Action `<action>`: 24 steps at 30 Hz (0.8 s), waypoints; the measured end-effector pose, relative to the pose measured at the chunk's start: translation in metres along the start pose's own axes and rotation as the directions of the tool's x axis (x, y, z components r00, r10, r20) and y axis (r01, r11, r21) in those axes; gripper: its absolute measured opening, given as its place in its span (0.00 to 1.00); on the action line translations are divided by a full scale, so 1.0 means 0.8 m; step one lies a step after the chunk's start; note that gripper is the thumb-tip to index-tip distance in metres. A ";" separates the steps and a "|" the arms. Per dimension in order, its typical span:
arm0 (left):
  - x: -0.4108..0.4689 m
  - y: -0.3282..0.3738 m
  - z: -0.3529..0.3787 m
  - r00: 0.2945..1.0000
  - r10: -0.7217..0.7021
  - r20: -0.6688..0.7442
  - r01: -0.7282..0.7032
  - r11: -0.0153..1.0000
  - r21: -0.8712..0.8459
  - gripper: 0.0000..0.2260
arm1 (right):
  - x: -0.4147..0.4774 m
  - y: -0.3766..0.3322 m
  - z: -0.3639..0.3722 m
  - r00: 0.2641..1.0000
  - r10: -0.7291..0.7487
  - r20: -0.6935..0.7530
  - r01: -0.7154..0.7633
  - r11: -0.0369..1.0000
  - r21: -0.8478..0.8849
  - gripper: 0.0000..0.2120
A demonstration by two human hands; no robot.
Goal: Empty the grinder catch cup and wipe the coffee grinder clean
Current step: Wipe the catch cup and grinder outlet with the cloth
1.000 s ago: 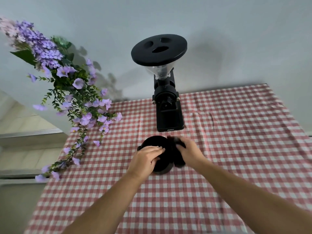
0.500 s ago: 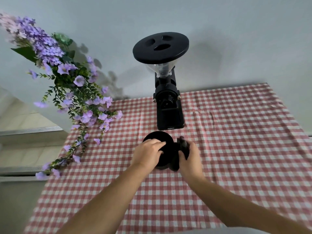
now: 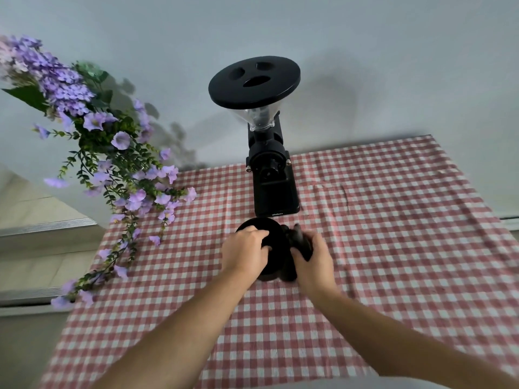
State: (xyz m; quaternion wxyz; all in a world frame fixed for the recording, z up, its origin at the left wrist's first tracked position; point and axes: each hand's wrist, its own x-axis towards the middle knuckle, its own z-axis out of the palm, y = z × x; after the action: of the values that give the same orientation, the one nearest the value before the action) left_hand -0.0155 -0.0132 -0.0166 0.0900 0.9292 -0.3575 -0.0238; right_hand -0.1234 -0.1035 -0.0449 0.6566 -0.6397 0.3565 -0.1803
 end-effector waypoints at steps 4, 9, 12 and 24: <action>0.004 0.010 0.000 0.999 -0.050 0.020 0.050 0.999 -0.010 0.16 | -0.001 0.000 -0.006 0.995 -0.101 0.023 0.104 0.977 -0.186 0.14; 0.005 0.013 -0.001 0.995 -0.100 0.031 0.101 0.994 -0.042 0.17 | 0.001 0.019 -0.011 0.999 -0.042 0.020 0.046 0.963 -0.266 0.11; 0.006 0.016 -0.002 0.994 -0.103 0.032 0.104 0.995 -0.013 0.16 | 0.006 -0.003 -0.006 0.989 -0.137 -0.049 0.128 0.979 -0.160 0.12; 0.017 0.030 -0.010 0.967 -0.247 0.058 0.250 0.967 -0.055 0.12 | -0.015 0.015 -0.001 0.999 0.032 -0.036 -0.035 0.997 -0.069 0.11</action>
State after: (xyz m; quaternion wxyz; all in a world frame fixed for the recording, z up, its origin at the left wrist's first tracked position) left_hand -0.0207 -0.0385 -0.0041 0.1057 0.9626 -0.2396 -0.0694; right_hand -0.1346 -0.0945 -0.0539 0.6306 -0.6528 0.3847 -0.1680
